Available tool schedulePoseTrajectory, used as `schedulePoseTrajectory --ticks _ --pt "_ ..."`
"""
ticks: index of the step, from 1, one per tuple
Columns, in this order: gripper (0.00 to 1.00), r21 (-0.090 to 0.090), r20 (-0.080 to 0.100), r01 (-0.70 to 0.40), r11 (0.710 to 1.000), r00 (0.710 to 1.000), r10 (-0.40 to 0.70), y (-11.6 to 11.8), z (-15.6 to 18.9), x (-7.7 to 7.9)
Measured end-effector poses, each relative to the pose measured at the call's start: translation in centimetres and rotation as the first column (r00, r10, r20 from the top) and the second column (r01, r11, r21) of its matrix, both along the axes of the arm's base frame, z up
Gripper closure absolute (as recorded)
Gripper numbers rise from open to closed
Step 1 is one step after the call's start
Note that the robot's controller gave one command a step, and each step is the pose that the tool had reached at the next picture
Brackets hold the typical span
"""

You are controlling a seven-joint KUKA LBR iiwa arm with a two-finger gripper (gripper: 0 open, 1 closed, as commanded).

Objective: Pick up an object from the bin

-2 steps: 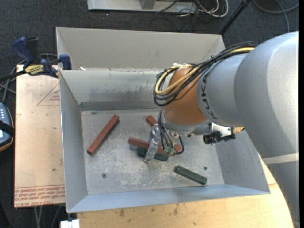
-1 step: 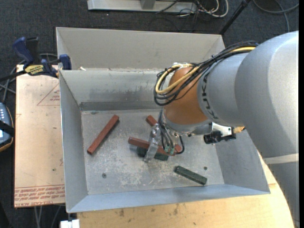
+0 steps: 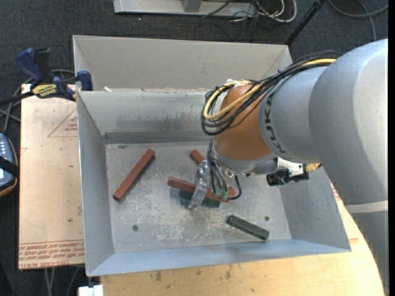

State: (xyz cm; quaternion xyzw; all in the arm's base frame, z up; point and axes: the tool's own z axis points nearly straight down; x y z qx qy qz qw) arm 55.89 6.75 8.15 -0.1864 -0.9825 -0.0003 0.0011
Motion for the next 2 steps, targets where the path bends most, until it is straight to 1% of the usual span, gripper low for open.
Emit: schedulePoseTrajectory --ticks 2 --pt "1.00 -0.001 -0.001 -0.001 1.000 1.000 0.001 0.0 2.6 0.0"
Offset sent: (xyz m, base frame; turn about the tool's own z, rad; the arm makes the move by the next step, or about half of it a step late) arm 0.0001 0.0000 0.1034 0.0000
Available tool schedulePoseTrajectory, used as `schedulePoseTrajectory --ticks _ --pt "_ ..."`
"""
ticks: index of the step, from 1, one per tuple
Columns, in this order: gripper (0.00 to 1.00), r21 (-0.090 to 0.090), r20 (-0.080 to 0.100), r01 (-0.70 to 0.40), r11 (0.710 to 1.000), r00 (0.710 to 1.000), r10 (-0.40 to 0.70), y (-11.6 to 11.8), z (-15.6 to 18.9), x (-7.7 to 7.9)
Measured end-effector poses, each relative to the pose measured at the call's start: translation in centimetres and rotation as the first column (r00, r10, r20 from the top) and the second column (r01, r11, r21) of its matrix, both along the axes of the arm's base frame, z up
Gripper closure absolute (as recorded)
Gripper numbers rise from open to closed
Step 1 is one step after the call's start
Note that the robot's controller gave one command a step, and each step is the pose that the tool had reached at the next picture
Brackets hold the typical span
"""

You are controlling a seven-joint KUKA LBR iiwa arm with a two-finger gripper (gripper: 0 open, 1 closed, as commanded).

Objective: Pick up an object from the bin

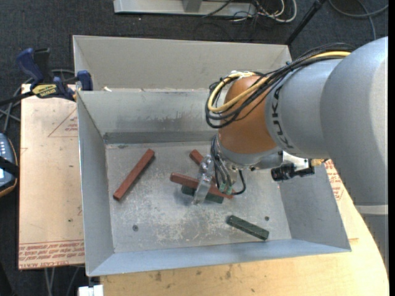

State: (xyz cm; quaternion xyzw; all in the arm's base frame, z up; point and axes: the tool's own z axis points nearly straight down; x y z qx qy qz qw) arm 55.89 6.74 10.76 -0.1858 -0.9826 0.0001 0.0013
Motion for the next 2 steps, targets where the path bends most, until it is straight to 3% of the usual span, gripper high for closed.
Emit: schedulePoseTrajectory --ticks 2 --pt "1.00 0.000 0.000 -0.001 1.000 1.000 0.001 0.0 4.5 0.0"
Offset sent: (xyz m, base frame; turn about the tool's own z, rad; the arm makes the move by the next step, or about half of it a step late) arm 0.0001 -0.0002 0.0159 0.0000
